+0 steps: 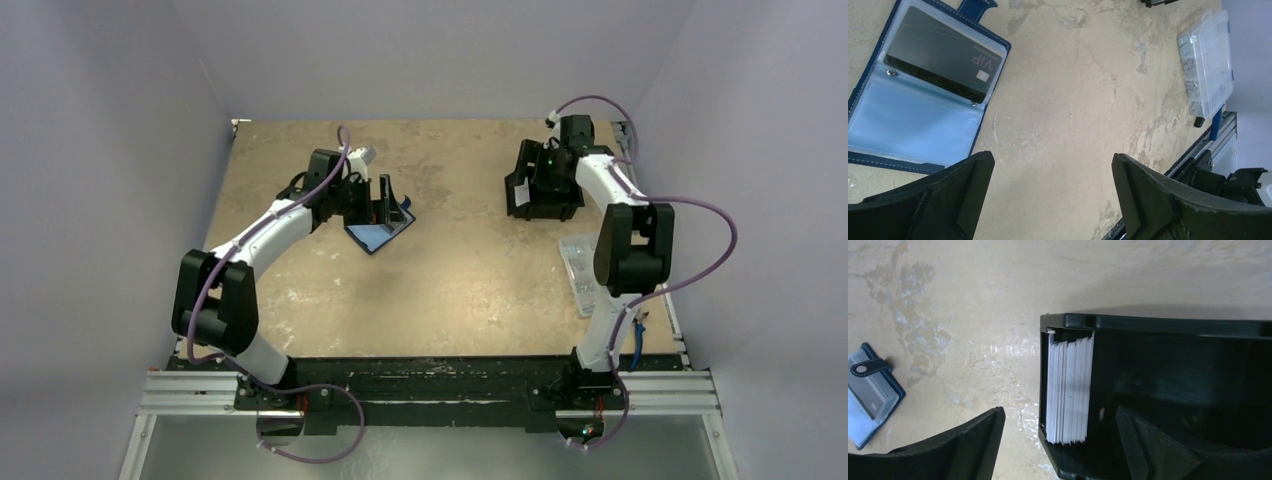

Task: Put the credit cards into the card holder
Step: Pick up the credit card from the storage box.

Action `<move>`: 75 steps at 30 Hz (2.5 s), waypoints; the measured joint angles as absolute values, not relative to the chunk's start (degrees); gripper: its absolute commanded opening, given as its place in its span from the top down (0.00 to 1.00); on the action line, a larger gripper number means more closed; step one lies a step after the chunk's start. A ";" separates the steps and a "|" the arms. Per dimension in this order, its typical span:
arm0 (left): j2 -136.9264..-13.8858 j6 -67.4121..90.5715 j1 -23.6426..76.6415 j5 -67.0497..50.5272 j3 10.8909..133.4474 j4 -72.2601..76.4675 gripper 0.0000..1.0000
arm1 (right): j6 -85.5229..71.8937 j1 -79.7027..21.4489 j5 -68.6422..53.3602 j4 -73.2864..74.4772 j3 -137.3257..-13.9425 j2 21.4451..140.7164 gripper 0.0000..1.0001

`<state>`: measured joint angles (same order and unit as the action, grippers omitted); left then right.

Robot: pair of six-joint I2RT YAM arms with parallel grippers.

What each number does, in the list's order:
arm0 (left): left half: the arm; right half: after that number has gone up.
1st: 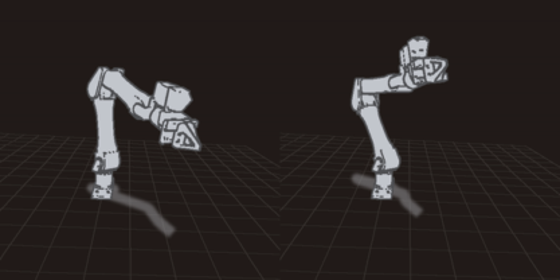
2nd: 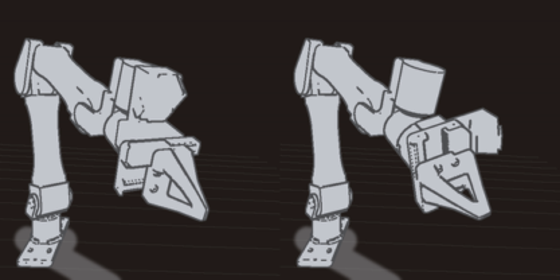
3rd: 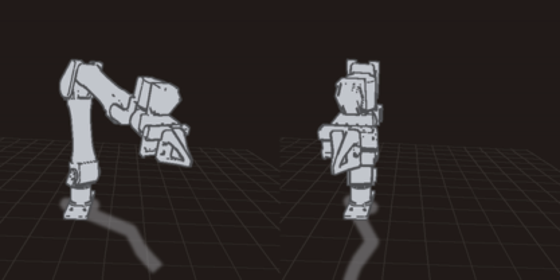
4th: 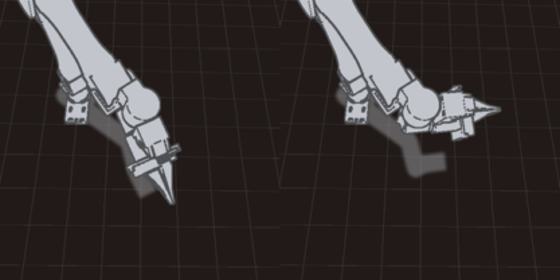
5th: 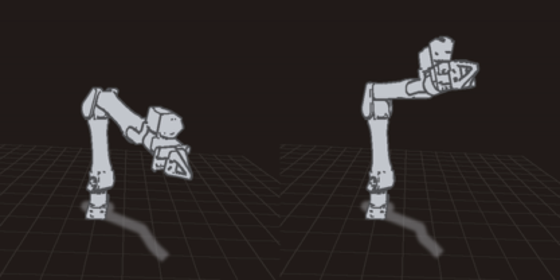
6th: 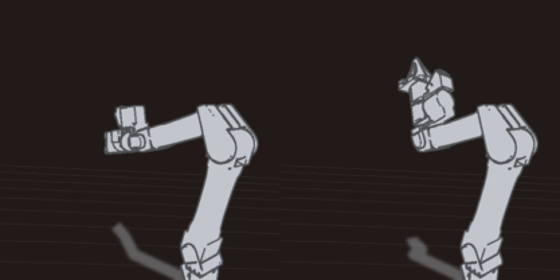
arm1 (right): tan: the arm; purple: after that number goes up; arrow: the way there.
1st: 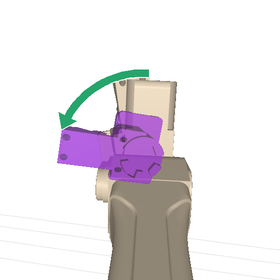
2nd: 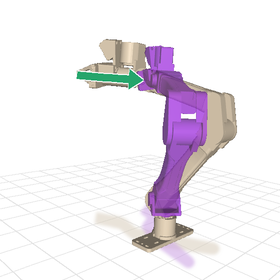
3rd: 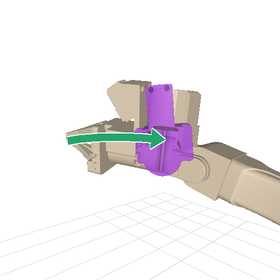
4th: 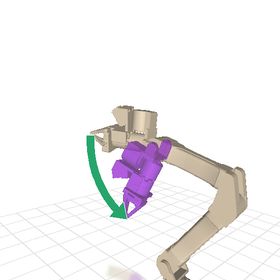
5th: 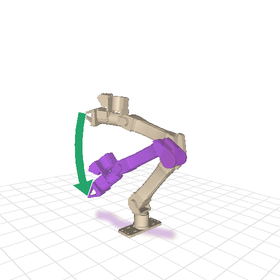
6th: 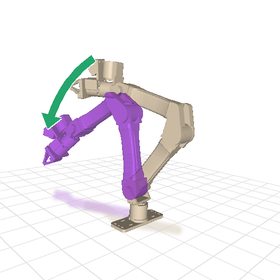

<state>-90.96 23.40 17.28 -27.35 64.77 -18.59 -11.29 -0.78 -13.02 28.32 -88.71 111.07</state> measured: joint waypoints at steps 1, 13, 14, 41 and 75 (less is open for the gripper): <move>-90.83 23.40 17.30 -27.73 64.77 -18.41 0.03 | -11.25 -0.73 -14.31 28.36 -89.08 112.07 0.07; -88.27 23.38 17.39 -29.95 64.75 -17.32 0.04 | -11.40 -0.36 -19.59 27.64 -90.17 119.11 0.15; -88.27 23.40 17.39 -30.06 64.75 -17.26 0.04 | -11.55 -0.34 -20.16 27.53 -90.17 119.11 0.17; -88.27 23.40 17.39 -30.17 64.75 -17.23 0.04 | -16.23 3.01 -26.83 21.43 -87.48 116.40 0.15; -88.27 23.40 17.39 -30.26 64.34 -17.21 0.04 | -17.72 3.40 -32.88 17.54 -85.82 118.41 0.74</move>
<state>-88.27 23.40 17.39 -30.26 64.34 -17.21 -17.72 3.40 -32.88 17.54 -85.82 118.41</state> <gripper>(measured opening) 0.963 0.299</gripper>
